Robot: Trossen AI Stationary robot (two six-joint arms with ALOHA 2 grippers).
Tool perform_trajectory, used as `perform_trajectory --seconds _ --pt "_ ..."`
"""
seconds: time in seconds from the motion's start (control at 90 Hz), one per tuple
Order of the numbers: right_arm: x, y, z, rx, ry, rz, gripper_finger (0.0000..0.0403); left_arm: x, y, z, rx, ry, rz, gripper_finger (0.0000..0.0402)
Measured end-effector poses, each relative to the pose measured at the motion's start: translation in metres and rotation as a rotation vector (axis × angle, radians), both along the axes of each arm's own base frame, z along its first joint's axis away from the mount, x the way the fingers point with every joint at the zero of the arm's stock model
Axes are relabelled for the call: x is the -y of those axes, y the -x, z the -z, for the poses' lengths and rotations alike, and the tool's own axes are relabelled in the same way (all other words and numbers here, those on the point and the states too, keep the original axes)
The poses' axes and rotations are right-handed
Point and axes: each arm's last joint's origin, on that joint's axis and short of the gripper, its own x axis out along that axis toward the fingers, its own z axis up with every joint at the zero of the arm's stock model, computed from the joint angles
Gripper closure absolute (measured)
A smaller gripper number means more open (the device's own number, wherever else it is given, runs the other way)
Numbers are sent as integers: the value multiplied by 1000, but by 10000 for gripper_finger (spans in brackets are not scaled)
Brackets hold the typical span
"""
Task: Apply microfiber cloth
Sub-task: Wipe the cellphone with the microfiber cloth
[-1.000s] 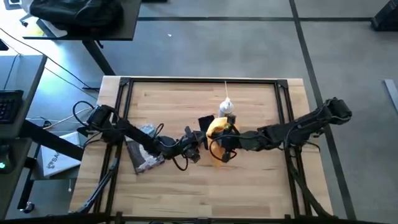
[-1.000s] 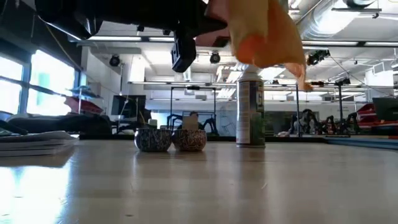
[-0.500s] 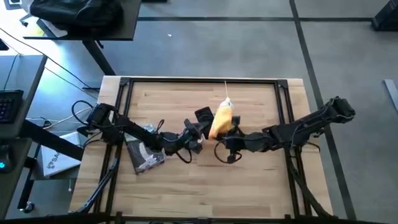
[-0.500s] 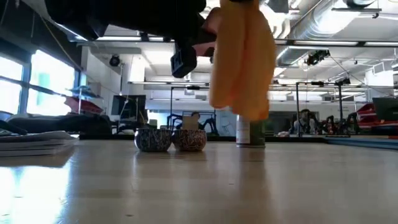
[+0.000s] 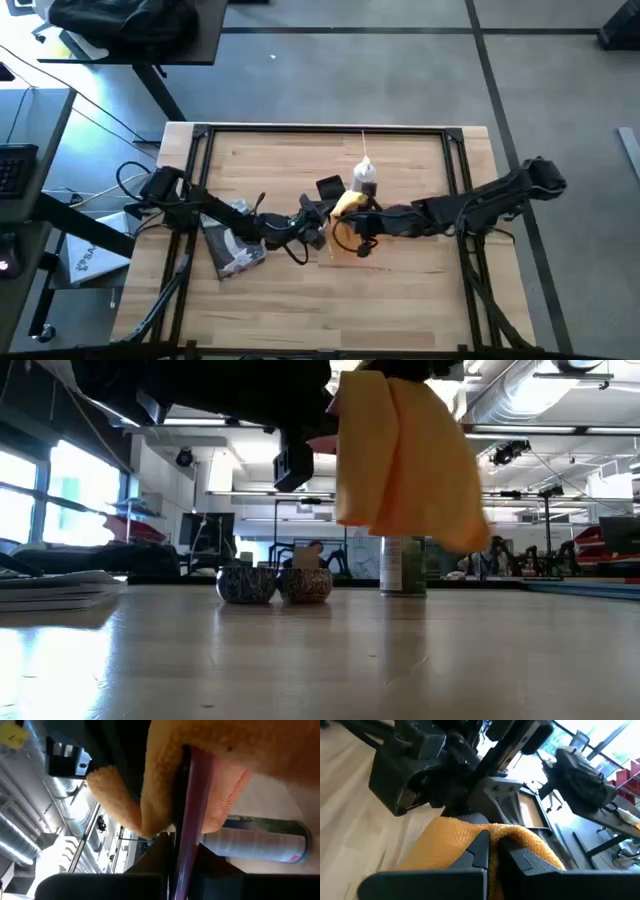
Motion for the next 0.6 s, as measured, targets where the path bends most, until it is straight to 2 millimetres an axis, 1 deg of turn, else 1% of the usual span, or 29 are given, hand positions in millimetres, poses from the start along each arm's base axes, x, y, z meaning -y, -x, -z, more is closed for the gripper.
perform_trajectory --seconds 0.133,0.267,0.344,0.411,0.489,0.533,0.6 --pt "-2 -5 5 -2 -27 -32 403 0 0 1 -4 -4 6 394" --pt "-5 -8 4 27 -117 -106 403 0 0 0 5 0 19 394" --pt "-8 -7 4 22 -159 -121 403 0 0 -1 0 -13 -3 394" --pt "-12 -3 4 -4 -178 -143 403 1 1 -1 -10 -28 -25 394" --pt "-19 7 4 -56 -175 -191 403 3 2 -5 13 -21 -67 394" --pt "-23 14 -1 -65 -170 -210 403 4 3 -7 24 -15 -89 394" --pt "-25 28 -13 -53 -166 -201 403 5 4 -7 17 -9 -112 394"
